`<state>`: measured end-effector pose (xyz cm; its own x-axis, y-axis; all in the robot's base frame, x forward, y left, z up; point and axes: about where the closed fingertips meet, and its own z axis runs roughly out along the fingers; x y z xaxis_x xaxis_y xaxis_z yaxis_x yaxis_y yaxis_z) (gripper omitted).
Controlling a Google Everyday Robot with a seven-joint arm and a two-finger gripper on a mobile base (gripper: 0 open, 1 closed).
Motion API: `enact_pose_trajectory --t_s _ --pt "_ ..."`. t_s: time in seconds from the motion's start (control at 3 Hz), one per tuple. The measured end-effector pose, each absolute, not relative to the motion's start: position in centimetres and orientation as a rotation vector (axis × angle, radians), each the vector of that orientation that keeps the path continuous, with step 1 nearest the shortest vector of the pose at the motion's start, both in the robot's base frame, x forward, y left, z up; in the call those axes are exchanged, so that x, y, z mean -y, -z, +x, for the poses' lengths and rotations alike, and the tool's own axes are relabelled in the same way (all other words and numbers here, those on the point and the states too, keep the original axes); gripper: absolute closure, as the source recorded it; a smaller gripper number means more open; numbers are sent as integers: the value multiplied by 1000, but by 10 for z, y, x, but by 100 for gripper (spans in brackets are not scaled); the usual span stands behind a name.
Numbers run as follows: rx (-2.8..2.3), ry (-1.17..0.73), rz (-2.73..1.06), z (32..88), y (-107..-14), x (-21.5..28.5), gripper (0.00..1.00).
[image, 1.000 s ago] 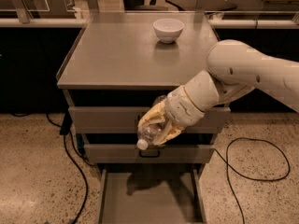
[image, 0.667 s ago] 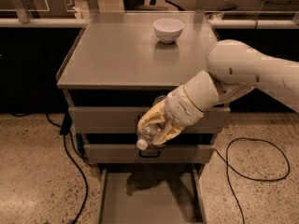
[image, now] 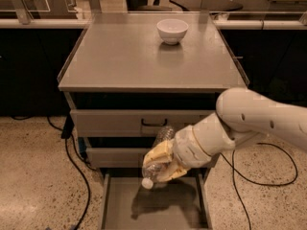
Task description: Place water bottle into bottom drawer
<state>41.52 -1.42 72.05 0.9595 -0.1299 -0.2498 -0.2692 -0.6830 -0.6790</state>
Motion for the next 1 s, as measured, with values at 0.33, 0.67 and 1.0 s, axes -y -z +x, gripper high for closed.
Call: enact_pose_trajectory --t_s 0.33,0.67,1.0 --pt "-307 -271 -2289 374 -658 24 100" --pt "-377 -258 -2206 328 -571 45 100" --pt "-372 -253 -2209 326 -567 42 100"
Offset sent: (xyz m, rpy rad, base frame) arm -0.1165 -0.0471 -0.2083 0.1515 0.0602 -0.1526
